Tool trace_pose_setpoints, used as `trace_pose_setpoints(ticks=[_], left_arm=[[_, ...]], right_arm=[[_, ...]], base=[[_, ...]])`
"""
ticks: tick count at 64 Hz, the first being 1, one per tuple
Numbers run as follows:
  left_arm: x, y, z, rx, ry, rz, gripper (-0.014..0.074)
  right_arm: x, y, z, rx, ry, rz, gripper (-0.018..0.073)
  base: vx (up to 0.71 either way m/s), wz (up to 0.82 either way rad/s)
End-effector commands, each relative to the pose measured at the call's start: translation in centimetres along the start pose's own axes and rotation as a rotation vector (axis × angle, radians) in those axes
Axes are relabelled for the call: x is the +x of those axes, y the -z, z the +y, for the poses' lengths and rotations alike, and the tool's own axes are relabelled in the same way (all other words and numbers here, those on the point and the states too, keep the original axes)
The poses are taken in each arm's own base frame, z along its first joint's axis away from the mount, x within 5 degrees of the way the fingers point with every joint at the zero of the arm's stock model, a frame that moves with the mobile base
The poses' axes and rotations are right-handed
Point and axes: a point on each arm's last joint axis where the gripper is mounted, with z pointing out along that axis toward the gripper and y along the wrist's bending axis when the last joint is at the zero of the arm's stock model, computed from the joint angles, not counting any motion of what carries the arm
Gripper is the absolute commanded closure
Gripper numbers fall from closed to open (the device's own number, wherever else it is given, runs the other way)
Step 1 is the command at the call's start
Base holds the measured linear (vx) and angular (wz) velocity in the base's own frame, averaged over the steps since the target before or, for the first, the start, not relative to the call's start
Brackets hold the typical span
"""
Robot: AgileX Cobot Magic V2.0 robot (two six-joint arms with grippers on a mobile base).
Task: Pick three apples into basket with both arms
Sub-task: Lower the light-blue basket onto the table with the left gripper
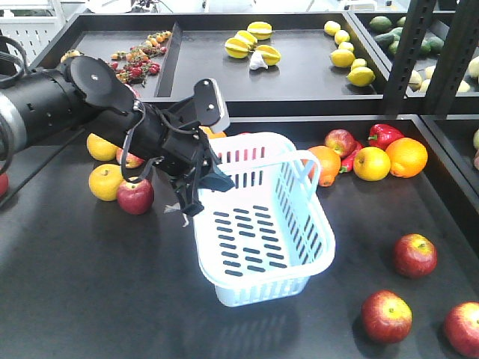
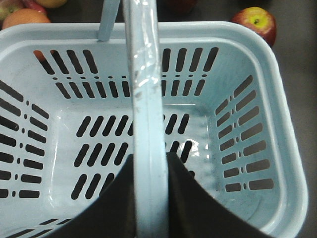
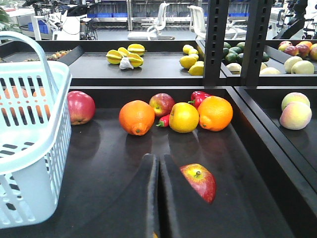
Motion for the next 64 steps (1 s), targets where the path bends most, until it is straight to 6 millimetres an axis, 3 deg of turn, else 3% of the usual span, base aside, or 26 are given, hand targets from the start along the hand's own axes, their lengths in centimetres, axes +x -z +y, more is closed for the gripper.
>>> trace_pose_setpoints(ticks=[1, 21, 30, 39, 54, 64], left_arm=[[-2.31, 2.17, -0.05, -0.060, -0.018, -0.109, 0.0604], [-1.97, 1.64, 0.34, -0.076, -0.016, -0.096, 0.0599], [-1.99, 1.64, 0.36, -0.077, -0.014, -0.099, 0.0555], [-2.01, 1.68, 0.30, -0.074, -0.010, -0.098, 0.0444], [-2.03, 1.73, 0.29, -0.074, 0.001, -0.100, 0.0132], [-2.12, 1.90, 0.23, -0.075, 0.033, -0.102, 0.0029]], right_arm=[[-0.20, -0.01, -0.04, 0.008, 0.019, -0.066, 0.0564], [-0.20, -0.01, -0.04, 0.008, 0.019, -0.066, 0.0564], [-0.20, -0.01, -0.04, 0.008, 0.019, -0.066, 0.0564], [-0.20, -0.01, -0.04, 0.008, 0.019, -0.066, 0.0564], [-0.20, -0.01, -0.04, 0.008, 0.019, -0.066, 0.0564], [-0.20, -0.01, -0.04, 0.008, 0.019, -0.066, 0.0564]], base=[[0.00, 0.00], [0.00, 0.00], [0.00, 0.00], [0.00, 0.00], [0.00, 0.00], [0.00, 0.00]])
